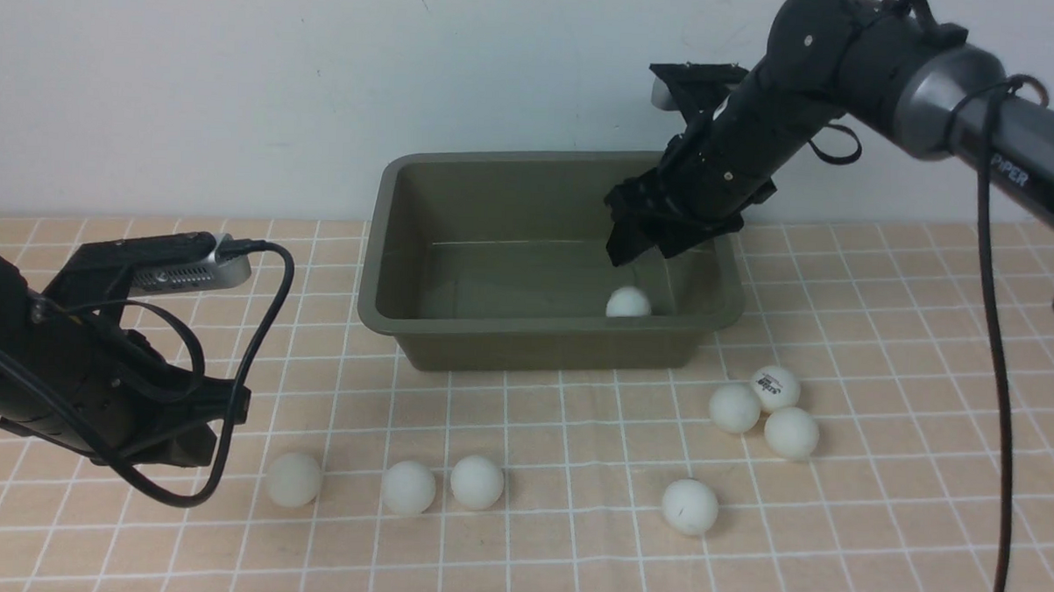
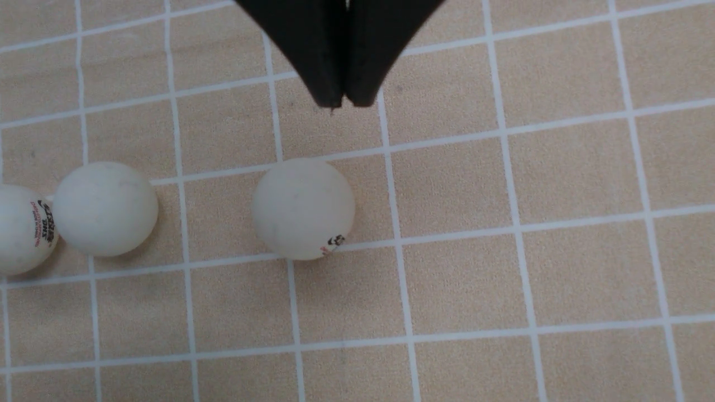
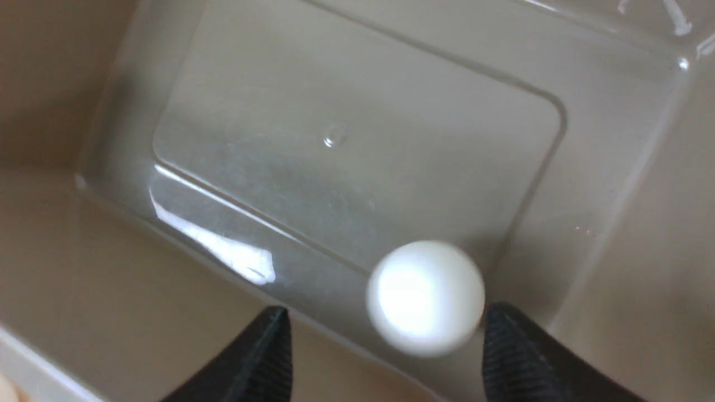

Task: Put the table tennis balls into the box on the light coffee tablecloth.
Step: 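Release the ping pong ball into the bin and lift the gripper away, then reach for and grasp a ping pong ball on the table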

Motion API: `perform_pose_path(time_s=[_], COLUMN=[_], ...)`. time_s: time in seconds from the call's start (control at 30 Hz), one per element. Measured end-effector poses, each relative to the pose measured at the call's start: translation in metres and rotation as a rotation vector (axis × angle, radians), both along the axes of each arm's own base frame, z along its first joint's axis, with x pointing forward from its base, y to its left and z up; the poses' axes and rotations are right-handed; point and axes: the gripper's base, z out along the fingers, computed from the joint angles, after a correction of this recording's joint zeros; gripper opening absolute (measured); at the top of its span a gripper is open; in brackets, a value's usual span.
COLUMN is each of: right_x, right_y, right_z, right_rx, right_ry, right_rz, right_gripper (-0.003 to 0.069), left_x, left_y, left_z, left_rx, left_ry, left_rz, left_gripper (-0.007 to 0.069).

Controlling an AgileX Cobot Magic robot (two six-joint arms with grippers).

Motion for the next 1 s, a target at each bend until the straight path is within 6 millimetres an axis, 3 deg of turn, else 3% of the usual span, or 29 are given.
perform_pose_path(time_s=[0.23,0.27,0.47,0.57,0.7,0.83,1.0], right_x=[-0.012,-0.022,-0.061,-0.074,-0.096,-0.112,-0.117], right_y=[-0.015,-0.023,-0.057,-0.071,-0.094,-0.095,-0.092], right_z=[0.046,0.067,0.103,0.099,0.072,0.044,0.012], right_rx=[-0.094,-0.132,-0.274,-0.287,-0.293,-0.269,-0.227], right_ry=[-0.104,-0.147,-0.208,-0.167,-0.035,0.068,0.094], right_rz=[-0.014,-0.028,-0.075,-0.096,-0.126,-0.100,-0.090], right_gripper=[0.0446,0.0446,0.0446,0.0446,0.0446,0.0446,0.0446], left_x=[0.000,0.000,0.000,0.000,0.000,0.000,0.000], left_y=[0.000,0.000,0.000,0.000,0.000,0.000,0.000], left_z=[0.000,0.000,0.000,0.000,0.000,0.000,0.000], left_rx=[0.000,0.000,0.000,0.000,0.000,0.000,-0.001], left_ry=[0.001,0.001,0.002,0.002,0.002,0.002,0.003], left_rz=[0.000,0.000,-0.001,-0.001,-0.001,-0.001,-0.001], left_gripper=[-0.0055,-0.0055,-0.0055,-0.0055,-0.0055,-0.0055,-0.0055])
